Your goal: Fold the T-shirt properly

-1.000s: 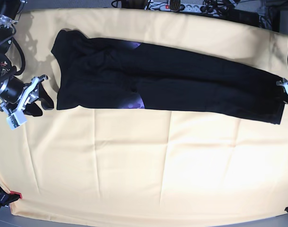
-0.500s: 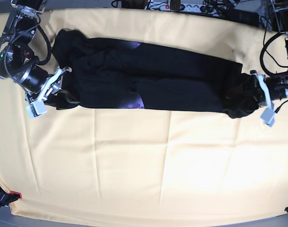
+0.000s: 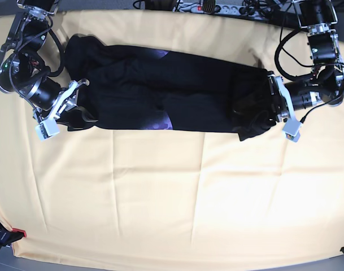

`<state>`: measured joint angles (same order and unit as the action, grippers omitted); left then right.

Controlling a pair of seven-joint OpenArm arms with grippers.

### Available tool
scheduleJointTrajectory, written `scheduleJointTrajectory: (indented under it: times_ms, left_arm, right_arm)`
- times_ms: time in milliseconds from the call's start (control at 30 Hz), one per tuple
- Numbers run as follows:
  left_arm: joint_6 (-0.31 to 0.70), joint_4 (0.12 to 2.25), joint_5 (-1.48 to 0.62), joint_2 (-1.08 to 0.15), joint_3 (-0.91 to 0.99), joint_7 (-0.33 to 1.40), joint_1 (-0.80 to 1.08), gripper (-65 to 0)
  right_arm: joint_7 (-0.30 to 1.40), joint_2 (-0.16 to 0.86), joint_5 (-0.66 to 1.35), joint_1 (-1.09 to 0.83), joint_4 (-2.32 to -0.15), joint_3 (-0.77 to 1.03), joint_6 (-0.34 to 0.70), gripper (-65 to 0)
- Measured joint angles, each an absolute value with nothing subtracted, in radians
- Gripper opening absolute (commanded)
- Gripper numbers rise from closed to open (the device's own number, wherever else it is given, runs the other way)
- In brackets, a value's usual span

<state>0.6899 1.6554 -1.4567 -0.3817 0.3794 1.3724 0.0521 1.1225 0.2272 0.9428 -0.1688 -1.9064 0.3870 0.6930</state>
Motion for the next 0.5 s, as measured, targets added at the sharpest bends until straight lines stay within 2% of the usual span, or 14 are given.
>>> scheduleJointTrajectory:
  times_ms: [33, 67, 167, 200, 233, 500]
  left_arm:
    - [0.69, 1.652, -1.456, -0.374, 0.379, 1.37, 0.052, -65.0]
    - [0.69, 1.652, -1.455, -0.363, 0.379, 1.369, 0.053, -61.9]
    - [0.603, 1.652, -1.458, -0.344, 0.358, 1.365, 0.052, -36.2]
    - [0.576, 1.652, -1.459, -0.337, 0.347, 1.367, 0.052, -29.5]
    - [0.55, 1.653, -1.459, -0.335, 0.334, 1.365, 0.052, -25.6]
    - [0.538, 1.653, -1.459, -0.338, 0.321, 1.365, 0.052, -24.4]
  right_arm:
    - [1.122, 0.227, 0.943, -0.169, -1.906, 0.387, 0.693, -35.2]
    - [1.122, 0.227, 0.943, -0.169, -1.906, 0.387, 0.693, -35.2]
    - [1.122, 0.227, 0.943, -0.169, -1.906, 0.387, 0.693, -35.2]
    - [1.122, 0.227, 0.943, -0.169, -1.906, 0.387, 0.693, -35.2]
    - [1.122, 0.227, 0.943, -0.169, -1.906, 0.387, 0.693, -35.2]
    - [1.122, 0.227, 0.943, -0.169, -1.906, 0.387, 0.693, -35.2]
